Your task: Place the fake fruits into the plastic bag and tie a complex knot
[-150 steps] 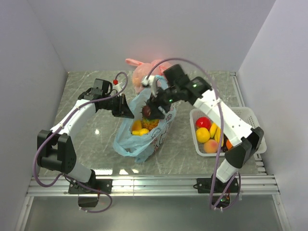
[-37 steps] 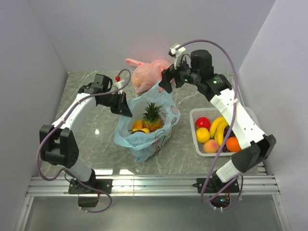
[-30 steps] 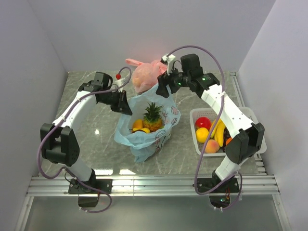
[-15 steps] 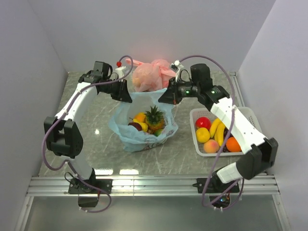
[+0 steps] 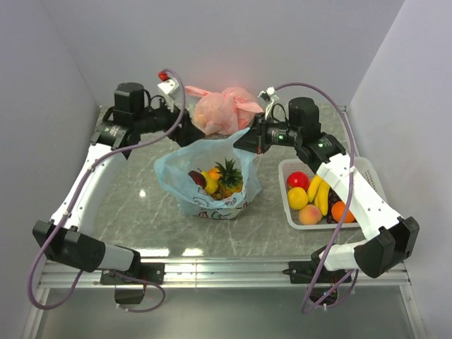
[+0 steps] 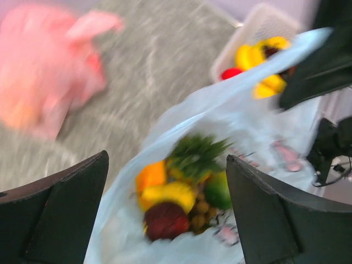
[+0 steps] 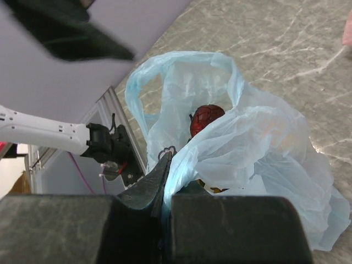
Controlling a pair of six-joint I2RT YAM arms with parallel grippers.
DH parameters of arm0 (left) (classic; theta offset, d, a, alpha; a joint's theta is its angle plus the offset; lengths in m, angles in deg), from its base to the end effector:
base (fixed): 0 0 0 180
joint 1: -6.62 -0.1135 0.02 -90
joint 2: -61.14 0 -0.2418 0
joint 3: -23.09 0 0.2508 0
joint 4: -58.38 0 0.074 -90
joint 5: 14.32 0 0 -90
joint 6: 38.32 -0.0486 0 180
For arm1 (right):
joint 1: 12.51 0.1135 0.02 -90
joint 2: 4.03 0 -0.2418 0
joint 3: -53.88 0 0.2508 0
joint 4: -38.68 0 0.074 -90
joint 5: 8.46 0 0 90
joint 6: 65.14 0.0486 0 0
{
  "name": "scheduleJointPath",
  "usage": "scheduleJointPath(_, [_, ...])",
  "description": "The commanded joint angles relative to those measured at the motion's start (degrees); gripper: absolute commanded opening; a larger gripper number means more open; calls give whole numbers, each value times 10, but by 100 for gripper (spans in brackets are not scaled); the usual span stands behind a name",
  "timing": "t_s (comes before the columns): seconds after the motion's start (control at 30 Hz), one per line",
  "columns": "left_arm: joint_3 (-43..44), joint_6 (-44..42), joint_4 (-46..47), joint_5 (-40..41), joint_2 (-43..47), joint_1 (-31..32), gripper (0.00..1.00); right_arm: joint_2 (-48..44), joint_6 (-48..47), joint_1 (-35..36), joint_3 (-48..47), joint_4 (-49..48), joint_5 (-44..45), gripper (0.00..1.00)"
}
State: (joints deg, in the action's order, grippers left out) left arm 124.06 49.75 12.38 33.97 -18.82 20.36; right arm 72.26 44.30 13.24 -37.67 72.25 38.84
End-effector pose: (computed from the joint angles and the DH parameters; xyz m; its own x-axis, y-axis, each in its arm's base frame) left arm 0.2953 -0.1055 0.3949 -0.3844 0.1199 -0.9153 0.7765 0.5782 -0.2504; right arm 0.2638 0.1638 0.3800 -0.5661 -0.0015 -0.8243 -0.7537 0.4059 0.5169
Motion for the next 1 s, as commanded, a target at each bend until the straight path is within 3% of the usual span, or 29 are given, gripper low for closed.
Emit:
scheduleJointPath(0.0, [-16, -5, 63, -10, 2, 49, 94, -10, -34, 11, -2, -6, 9, 0])
scheduleJointPath(0.23, [-138, -8, 273, -13, 16, 93, 97, -22, -118, 10, -8, 50, 29, 0])
scheduleJointPath(0.37, [-151, -62, 317, -26, -12, 131, 96, -19, -188, 8, -27, 101, 44, 0])
scheduleJointPath(0.5, [-144, -67, 374, -1, -51, 163, 93, -8, -236, 6, -54, 145, 59, 7])
scheduleJointPath(0.57, [-136, -82, 372, -2, -73, 177, 88, -7, -252, -2, -59, 164, 65, 13])
scheduleJointPath(0.6, [-124, -89, 364, -6, -80, 180, 83, -9, -254, -5, -59, 168, 67, 21])
scheduleJointPath(0.63, [-116, -93, 346, -9, -94, 183, 69, -11, -259, -11, -59, 175, 69, 32])
scheduleJointPath(0.7, [-103, -92, 332, -23, -103, 184, 55, -18, -267, -29, -60, 188, 78, 47])
scheduleJointPath(0.73, [-105, -91, 331, -25, -100, 183, 44, -18, -279, -35, -61, 205, 82, 48])
scheduleJointPath(0.87, [-124, -87, 337, -47, -81, 183, 27, -29, -299, -73, -59, 224, 81, 38])
scheduleJointPath(0.93, [-122, -73, 328, -63, -81, 185, 24, -25, -303, -74, -60, 222, 64, 14])
scheduleJointPath(0.97, [-119, -66, 325, -68, -82, 187, 24, -21, -301, -74, -62, 220, 56, 8])
